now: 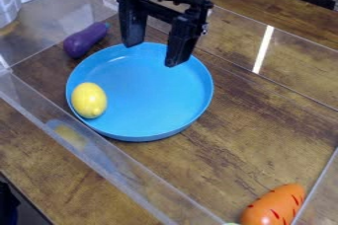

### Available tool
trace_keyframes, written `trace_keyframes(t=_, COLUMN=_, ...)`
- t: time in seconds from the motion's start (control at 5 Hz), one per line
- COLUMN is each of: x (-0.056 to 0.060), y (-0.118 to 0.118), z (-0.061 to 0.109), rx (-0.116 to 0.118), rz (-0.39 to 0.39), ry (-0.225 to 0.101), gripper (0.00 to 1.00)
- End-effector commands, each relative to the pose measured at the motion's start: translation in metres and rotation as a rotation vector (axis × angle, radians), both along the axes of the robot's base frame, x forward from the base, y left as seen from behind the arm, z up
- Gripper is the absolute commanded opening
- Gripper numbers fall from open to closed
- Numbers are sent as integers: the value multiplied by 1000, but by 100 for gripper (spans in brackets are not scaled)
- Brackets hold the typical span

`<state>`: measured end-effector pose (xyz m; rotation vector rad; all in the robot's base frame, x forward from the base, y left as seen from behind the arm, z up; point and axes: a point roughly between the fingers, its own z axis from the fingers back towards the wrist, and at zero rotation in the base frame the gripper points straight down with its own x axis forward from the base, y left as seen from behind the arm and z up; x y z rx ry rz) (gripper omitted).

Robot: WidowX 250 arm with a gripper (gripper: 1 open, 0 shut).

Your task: Put the carrot on the blue tray

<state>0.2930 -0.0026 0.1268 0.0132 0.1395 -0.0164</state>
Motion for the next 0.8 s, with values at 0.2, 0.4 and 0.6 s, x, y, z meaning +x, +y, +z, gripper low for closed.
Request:
trace_keyframes(t=0.2, x=3, y=4, z=24, rx=11, rz=5, ry=-51, gripper=100)
trace_keyframes(t=0.4, x=2, y=5, z=27, rx=8, rz=13, ry=-51, gripper=100)
trace_keyframes(t=0.6, x=1, y=6, z=27, rx=0, rz=25, ry=-52, gripper=100)
